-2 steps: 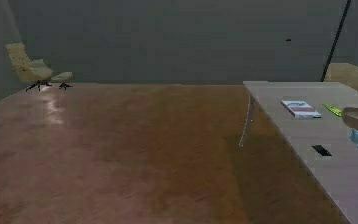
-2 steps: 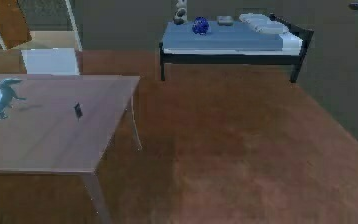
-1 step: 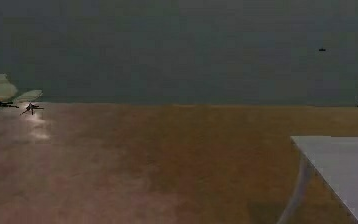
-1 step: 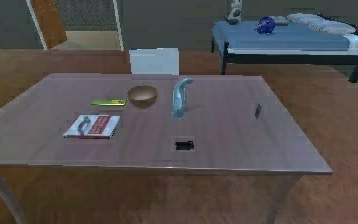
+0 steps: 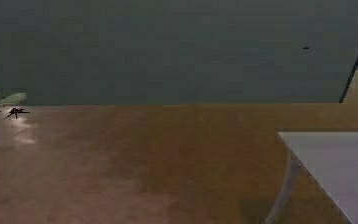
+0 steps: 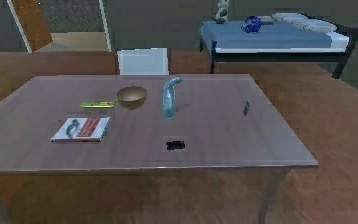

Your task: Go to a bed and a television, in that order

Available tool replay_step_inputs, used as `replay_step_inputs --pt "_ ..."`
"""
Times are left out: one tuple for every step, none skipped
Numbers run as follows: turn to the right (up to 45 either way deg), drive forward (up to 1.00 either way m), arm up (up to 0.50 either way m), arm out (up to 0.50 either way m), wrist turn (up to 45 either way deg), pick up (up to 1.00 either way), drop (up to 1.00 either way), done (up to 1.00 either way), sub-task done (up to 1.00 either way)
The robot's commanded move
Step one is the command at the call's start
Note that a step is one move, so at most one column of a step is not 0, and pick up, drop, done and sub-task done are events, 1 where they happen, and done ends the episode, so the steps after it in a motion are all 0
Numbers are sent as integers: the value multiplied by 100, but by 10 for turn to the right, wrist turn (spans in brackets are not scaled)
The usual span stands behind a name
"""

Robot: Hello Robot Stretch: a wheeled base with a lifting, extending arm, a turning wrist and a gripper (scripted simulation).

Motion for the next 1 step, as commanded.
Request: replay_step_inputs --pt "0 100 0 0 0 0 0 0 0"
